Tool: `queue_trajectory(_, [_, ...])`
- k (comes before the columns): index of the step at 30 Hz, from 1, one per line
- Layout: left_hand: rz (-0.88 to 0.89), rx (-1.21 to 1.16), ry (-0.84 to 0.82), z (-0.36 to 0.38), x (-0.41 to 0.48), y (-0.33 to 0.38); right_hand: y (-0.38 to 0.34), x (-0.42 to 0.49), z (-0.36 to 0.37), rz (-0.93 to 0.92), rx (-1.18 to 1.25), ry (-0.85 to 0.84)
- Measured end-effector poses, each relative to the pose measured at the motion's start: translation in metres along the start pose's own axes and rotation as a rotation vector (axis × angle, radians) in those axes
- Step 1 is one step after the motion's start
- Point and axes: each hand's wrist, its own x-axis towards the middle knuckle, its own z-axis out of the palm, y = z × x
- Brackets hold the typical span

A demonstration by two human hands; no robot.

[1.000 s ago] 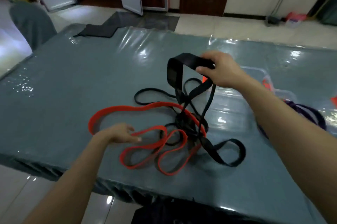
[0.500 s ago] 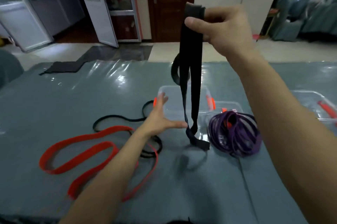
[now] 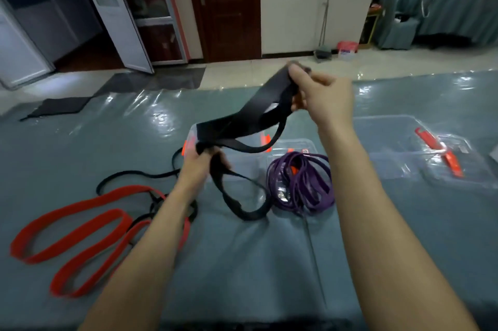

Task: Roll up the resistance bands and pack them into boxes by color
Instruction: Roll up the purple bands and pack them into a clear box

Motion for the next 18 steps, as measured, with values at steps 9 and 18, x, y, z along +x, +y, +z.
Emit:
queue_trajectory(9, [0.438, 0.743, 0.178, -0.059, -0.005, 0.123, 0.149, -0.05, -0.023, 0.039, -0.886, -0.238])
queue_trajectory(18, [0.292, 1.645, -0.276, -0.06, -0.013, 0.194, 0.113, -0.098, 0.094, -0.047, -0.337, -0.544])
